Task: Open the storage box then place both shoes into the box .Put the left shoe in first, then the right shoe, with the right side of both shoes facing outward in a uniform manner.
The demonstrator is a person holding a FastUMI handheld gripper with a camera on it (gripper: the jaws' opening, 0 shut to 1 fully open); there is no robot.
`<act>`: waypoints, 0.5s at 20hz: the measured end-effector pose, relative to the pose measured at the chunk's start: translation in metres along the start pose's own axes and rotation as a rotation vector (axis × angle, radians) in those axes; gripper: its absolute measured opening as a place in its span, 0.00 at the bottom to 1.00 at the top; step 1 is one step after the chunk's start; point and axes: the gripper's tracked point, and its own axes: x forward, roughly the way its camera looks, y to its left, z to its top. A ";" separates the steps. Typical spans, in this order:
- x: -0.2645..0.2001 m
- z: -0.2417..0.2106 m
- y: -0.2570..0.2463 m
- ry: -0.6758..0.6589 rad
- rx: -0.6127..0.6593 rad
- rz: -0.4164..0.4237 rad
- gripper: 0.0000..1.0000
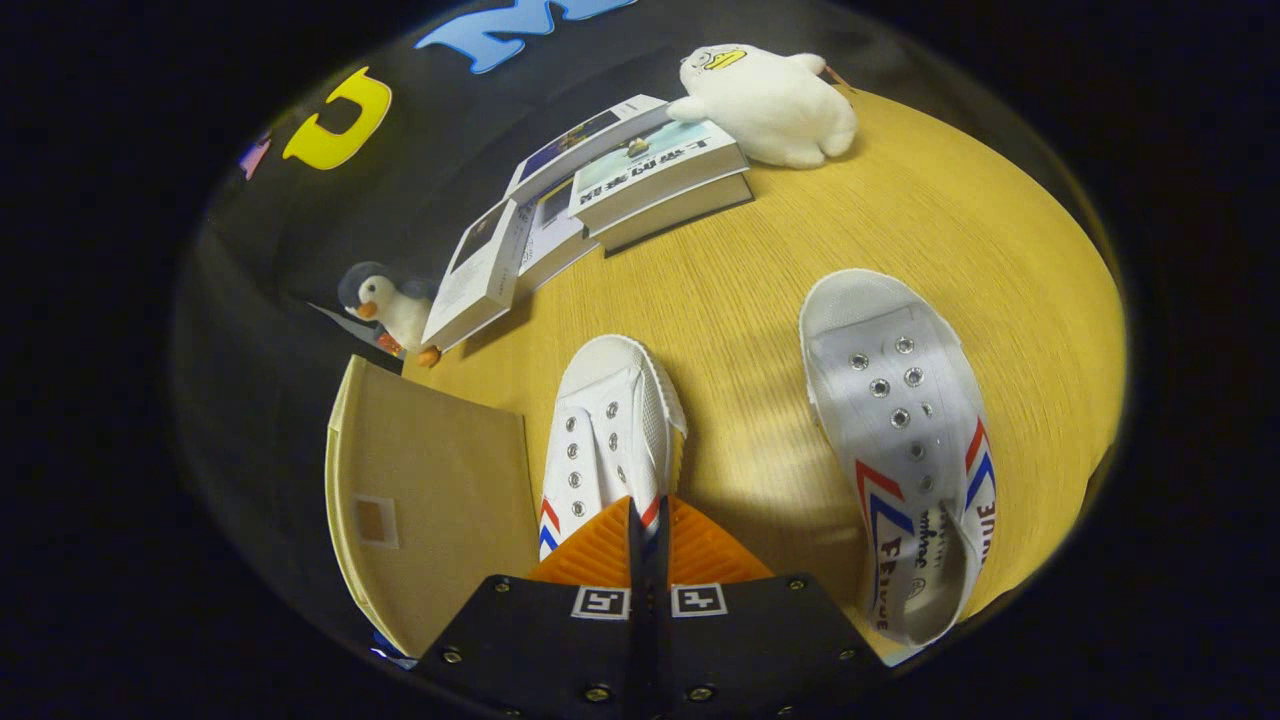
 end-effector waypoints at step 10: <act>-0.057 0.030 0.091 -0.100 -0.040 0.151 0.01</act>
